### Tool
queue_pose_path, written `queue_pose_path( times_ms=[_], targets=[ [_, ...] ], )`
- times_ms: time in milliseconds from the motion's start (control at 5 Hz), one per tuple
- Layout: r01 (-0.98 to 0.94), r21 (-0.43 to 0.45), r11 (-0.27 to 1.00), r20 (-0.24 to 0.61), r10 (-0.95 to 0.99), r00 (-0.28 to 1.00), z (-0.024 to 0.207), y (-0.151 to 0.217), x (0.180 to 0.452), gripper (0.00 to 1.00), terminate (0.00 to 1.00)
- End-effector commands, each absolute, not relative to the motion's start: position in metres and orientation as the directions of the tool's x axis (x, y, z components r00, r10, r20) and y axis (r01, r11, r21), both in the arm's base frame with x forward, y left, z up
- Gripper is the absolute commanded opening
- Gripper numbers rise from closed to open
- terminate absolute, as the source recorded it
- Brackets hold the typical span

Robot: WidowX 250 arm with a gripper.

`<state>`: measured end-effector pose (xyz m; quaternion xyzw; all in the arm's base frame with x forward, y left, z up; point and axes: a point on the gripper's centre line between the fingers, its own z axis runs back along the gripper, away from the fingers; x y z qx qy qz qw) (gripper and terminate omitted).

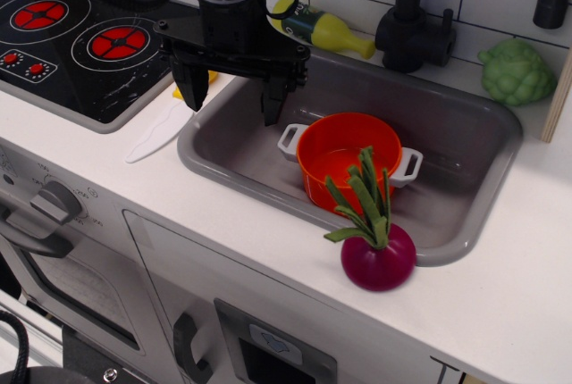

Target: Put beet in pot sink

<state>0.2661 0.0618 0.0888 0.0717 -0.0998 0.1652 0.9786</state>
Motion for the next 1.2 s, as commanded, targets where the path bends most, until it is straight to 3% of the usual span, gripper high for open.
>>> queue_pose_path(
  times_ms=[0, 200, 600, 1000],
  targets=[
    [-0.338, 0.107, 0.935, 0.219, 0.309, 0.926, 0.089, 0.062, 0.266, 1.00, 0.00],
    [-0.300, 0.069, 0.952, 0.182, 0.283, 0.942, 0.096, 0.044, 0.253, 1.00, 0.00],
    [-0.264, -0.103, 0.959, 0.125, 0.276, 0.953, 0.130, -0.017, 0.247, 1.00, 0.00],
    [-0.152, -0.203, 0.967, 0.095, 0.174, 0.980, 0.156, -0.058, 0.220, 1.00, 0.00]
  ],
)
